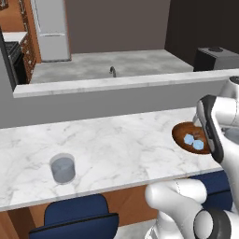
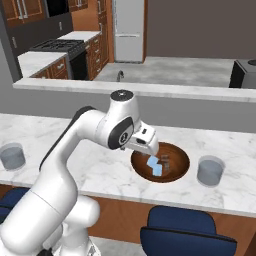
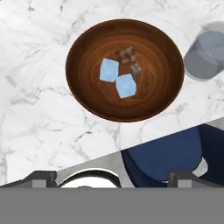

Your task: There are four ice cubes in the ice bowl. Place two ice cubes in each glass of water.

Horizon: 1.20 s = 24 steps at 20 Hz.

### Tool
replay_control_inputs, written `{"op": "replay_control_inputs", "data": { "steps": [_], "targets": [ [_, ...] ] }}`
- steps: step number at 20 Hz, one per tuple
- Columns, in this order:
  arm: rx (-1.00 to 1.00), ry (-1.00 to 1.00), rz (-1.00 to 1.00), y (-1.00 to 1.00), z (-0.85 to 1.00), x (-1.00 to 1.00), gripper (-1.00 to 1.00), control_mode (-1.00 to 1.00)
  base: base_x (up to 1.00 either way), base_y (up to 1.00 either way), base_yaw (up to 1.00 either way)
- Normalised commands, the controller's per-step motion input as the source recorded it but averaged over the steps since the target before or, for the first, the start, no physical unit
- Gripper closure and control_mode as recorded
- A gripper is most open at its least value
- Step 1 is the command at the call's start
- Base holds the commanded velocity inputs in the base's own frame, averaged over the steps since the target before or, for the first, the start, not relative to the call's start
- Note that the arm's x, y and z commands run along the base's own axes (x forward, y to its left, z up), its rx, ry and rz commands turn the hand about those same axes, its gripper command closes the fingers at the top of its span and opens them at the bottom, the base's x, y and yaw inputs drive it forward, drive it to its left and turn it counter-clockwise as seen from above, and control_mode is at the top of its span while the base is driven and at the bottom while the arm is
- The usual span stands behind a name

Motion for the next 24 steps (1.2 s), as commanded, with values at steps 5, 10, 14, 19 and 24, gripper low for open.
{"op": "replay_control_inputs", "data": {
  "steps": [5,10,14,19,24],
  "targets": [
    [-0.01,0.0,0.0,-0.17,-0.32,0.31,-1.0,-1.0,0.0,0.0,0.0],
    [-0.01,0.0,0.0,-0.19,-0.33,0.2,-1.0,-1.0,0.0,0.0,0.0],
    [-0.02,0.02,0.0,-0.14,-0.36,0.12,-1.0,-1.0,0.0,0.0,0.0],
    [-0.02,0.02,0.0,-0.06,-0.33,0.06,-1.0,-1.0,0.0,0.0,0.0],
    [-0.02,0.02,0.0,-0.01,-0.31,0.01,-1.0,-1.0,0.0,0.0,0.0]
  ]
}}
